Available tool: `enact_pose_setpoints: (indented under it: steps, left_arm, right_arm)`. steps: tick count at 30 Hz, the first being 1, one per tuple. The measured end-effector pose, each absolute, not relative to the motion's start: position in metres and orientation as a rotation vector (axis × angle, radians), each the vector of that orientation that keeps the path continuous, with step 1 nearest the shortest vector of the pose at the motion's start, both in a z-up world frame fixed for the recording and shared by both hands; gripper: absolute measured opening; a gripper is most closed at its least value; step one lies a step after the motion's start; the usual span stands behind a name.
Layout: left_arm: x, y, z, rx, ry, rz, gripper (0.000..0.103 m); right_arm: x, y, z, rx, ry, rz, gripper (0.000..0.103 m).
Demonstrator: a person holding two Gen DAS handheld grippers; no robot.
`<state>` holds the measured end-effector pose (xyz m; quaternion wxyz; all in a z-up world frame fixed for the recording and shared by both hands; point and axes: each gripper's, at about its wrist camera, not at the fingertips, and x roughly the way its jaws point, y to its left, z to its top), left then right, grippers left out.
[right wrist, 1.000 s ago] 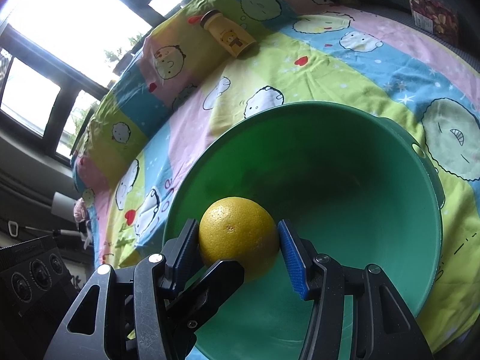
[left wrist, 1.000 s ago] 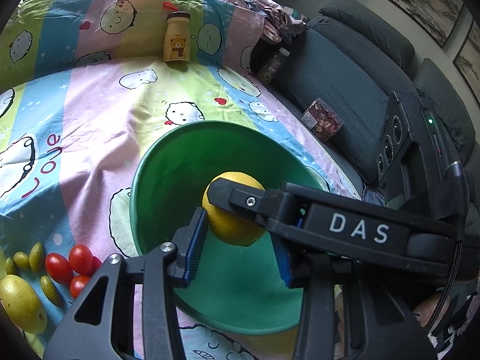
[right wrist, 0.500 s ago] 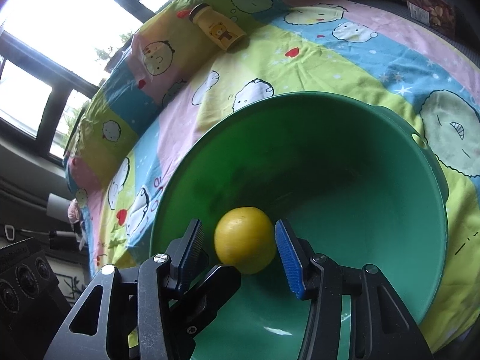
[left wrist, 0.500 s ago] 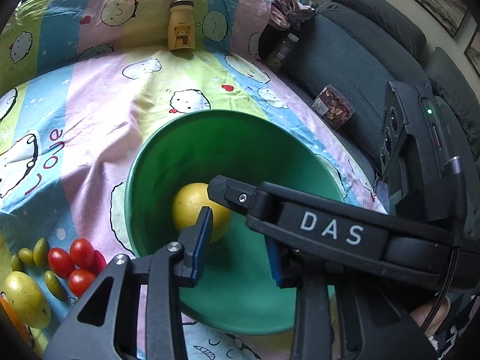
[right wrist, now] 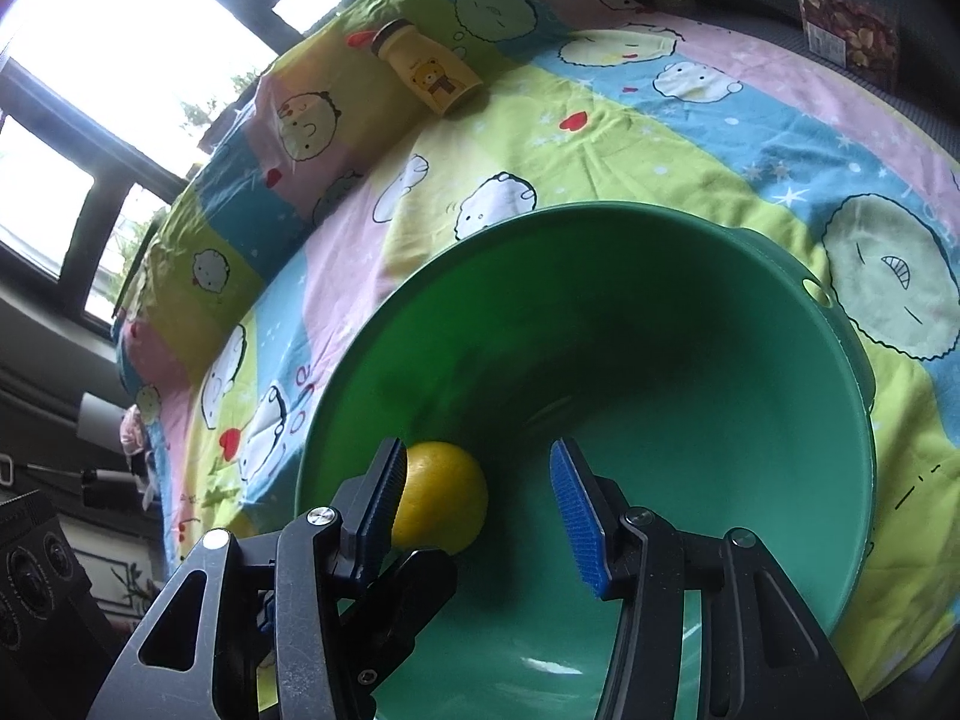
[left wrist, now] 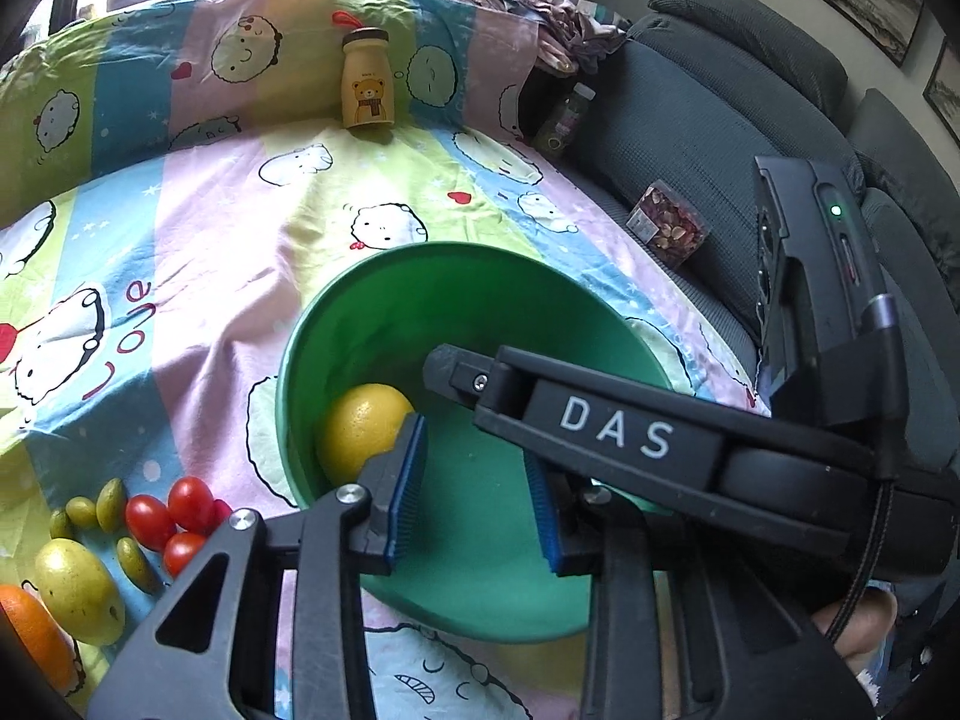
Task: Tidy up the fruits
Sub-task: 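Withdraw the right gripper from the bowl back toward the fruits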
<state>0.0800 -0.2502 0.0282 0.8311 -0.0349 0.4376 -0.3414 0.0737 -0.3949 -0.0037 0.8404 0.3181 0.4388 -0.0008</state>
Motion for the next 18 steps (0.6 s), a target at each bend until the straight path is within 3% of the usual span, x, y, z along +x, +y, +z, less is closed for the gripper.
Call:
enact_pose_setpoints:
  steps: [8,16,18]
  left_arm:
    - [0.060,-0.216,0.054,-0.087,0.846,-0.663,0.036]
    - [0.047,-0.161,0.066,-0.134,0.796,-0.508,0.062]
    - [0.043,-0.144,0.068,-0.146,0.776,-0.460,0.067]
  right_arm:
    - [0.063,-0.384,0.019,0.622,0.837,-0.014,0.053]
    - [0.062,-0.368,0.030,0.572,0.821,0.000,0.056]
    - [0.060,-0.362,0.035,0.556,0.809,0.015,0.061]
